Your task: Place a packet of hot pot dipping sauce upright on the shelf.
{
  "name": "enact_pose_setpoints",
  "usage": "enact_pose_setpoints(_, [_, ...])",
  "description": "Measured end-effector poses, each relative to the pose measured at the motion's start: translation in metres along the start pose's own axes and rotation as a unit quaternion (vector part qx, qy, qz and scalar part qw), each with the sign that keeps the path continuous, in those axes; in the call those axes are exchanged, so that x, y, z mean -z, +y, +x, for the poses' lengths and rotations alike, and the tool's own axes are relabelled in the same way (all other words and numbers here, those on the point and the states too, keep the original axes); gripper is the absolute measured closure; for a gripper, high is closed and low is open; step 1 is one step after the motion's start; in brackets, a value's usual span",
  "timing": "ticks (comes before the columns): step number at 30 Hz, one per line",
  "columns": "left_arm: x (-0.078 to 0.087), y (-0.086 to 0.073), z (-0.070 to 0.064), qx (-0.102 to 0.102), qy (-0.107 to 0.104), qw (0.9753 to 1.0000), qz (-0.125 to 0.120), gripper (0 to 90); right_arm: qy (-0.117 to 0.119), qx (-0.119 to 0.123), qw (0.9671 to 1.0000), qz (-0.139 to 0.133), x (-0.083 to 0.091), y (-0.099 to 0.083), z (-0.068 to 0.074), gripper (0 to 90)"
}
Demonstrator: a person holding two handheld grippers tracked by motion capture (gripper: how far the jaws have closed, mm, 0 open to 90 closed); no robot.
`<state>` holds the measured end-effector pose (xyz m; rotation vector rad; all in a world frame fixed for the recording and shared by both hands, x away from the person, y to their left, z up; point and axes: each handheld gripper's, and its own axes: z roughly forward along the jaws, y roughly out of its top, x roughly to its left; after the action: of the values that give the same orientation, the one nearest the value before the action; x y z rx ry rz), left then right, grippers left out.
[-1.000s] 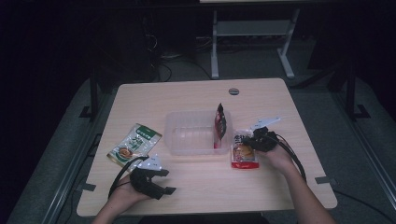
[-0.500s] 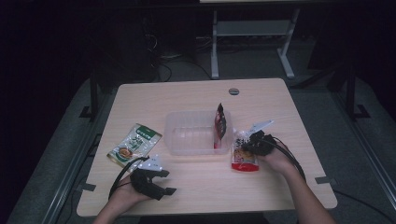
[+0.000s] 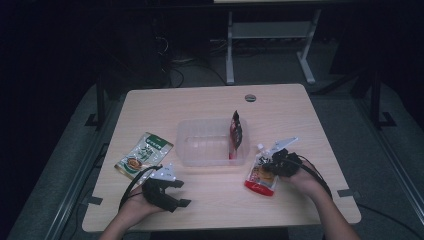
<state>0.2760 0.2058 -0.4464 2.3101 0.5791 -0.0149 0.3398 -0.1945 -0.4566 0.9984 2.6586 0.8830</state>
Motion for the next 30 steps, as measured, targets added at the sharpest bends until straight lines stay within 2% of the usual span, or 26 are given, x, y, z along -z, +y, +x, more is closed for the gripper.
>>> enact_pose_setpoints(7, [-0.008, 0.009, -0.002, -0.018, -0.015, 0.9997, 0.0, 26.8, 0.004, 0.006, 1.0, 0.006, 0.007, -0.008, 0.013, 90.0])
enact_pose_setpoints(14, [-0.011, 0.012, -0.001, -0.022, -0.019, 0.9996, 0.001, 26.8, 0.013, 0.018, 0.9997, 0.013, 0.015, -0.017, 0.032, 90.0])
enact_pose_setpoints(20, [-0.012, 0.013, -0.003, -0.023, -0.018, 0.9996, 0.002, 26.8, 0.018, 0.028, 0.9994, 0.004, 0.023, -0.026, 0.044, 90.0])
enact_pose_setpoints(22, [-0.012, 0.013, -0.004, -0.024, -0.017, 0.9995, 0.001, 26.8, 0.015, 0.022, 0.9996, -0.006, 0.03, -0.026, 0.039, 90.0])
enact_pose_setpoints(26, [-0.012, 0.013, -0.003, -0.023, -0.018, 0.9996, 0.001, 26.8, -0.01, -0.01, 0.9996, -0.023, 0.045, -0.034, 0.017, 90.0])
enact_pose_setpoints(27, [-0.012, 0.013, -0.003, -0.023, -0.018, 0.9996, 0.001, 26.8, -0.01, -0.01, 0.9996, -0.023, 0.045, -0.034, 0.017, 90.0])
enact_pose_setpoints(28, [-0.012, 0.013, -0.003, -0.023, -0.018, 0.9996, 0.002, 26.8, -0.024, -0.026, 0.9991, -0.023, 0.05, -0.041, 0.005, 90.0])
enact_pose_setpoints(30, [-0.013, 0.013, -0.003, -0.025, -0.018, 0.9995, 0.004, 26.8, -0.034, -0.046, 0.9982, -0.018, 0.052, -0.049, -0.007, 90.0])
